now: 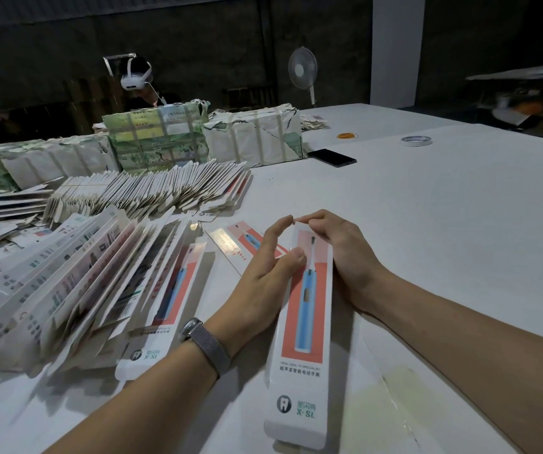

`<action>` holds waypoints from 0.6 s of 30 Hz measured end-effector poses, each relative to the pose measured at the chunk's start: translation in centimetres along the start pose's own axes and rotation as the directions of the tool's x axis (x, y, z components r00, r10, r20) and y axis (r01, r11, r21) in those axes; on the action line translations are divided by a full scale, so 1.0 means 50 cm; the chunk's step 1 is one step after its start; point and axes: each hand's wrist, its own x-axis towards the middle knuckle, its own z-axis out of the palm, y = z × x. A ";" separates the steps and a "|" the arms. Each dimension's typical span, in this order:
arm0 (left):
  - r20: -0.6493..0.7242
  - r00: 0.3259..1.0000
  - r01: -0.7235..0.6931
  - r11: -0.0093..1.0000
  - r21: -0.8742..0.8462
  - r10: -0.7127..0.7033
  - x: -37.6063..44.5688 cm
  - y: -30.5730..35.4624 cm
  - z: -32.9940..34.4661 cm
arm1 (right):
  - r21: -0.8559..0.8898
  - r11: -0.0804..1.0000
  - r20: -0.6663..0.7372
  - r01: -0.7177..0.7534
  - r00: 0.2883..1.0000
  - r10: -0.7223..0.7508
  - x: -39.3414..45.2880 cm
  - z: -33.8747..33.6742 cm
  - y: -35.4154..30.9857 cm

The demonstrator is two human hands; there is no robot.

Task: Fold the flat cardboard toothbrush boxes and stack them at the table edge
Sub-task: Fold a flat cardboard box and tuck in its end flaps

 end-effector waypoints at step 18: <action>-0.066 0.998 -0.017 0.997 -0.080 0.012 0.016 -0.016 -0.006 | 0.055 0.998 0.031 -0.027 0.999 0.026 -0.001 0.003 0.017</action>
